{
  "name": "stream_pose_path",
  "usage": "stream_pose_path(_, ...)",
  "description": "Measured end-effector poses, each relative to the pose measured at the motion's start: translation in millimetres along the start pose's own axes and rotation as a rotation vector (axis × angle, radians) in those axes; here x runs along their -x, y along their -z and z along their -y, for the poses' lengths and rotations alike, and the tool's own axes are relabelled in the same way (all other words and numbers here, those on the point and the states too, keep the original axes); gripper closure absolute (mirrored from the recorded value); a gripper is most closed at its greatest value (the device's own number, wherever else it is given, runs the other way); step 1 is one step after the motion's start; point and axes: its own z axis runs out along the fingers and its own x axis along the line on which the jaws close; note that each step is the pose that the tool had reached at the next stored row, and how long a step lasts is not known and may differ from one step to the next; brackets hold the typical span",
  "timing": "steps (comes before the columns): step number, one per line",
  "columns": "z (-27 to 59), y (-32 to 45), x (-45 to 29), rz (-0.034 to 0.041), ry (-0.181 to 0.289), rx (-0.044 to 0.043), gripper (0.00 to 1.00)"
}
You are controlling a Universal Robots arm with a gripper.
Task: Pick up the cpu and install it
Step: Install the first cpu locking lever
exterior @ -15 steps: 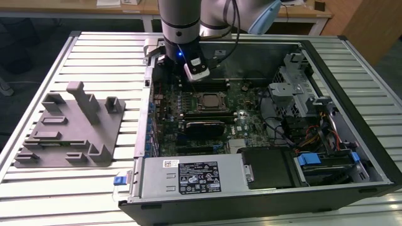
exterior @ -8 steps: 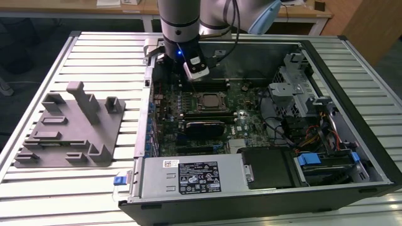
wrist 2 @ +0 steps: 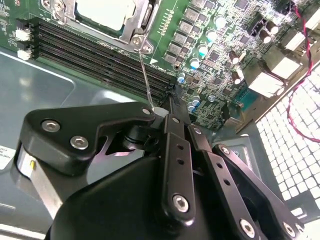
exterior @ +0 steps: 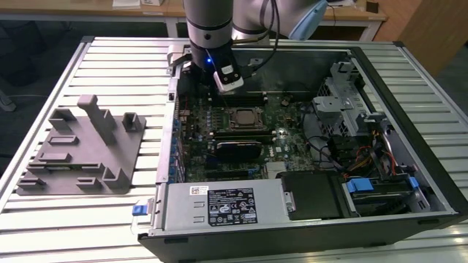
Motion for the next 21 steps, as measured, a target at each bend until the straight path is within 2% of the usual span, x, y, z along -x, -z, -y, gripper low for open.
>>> stream_pose_path(5, -0.5, -0.1, 4.5, -0.0001, 0.0, 0.0, 0.89)
stream_pose_path(14, -3.1, -0.5, 27.2, 0.0001, 0.0, 0.0, 0.89)
stream_pose_path(21, -3.3, -0.6, 28.9, 0.0001, 0.0, 0.0, 0.89)
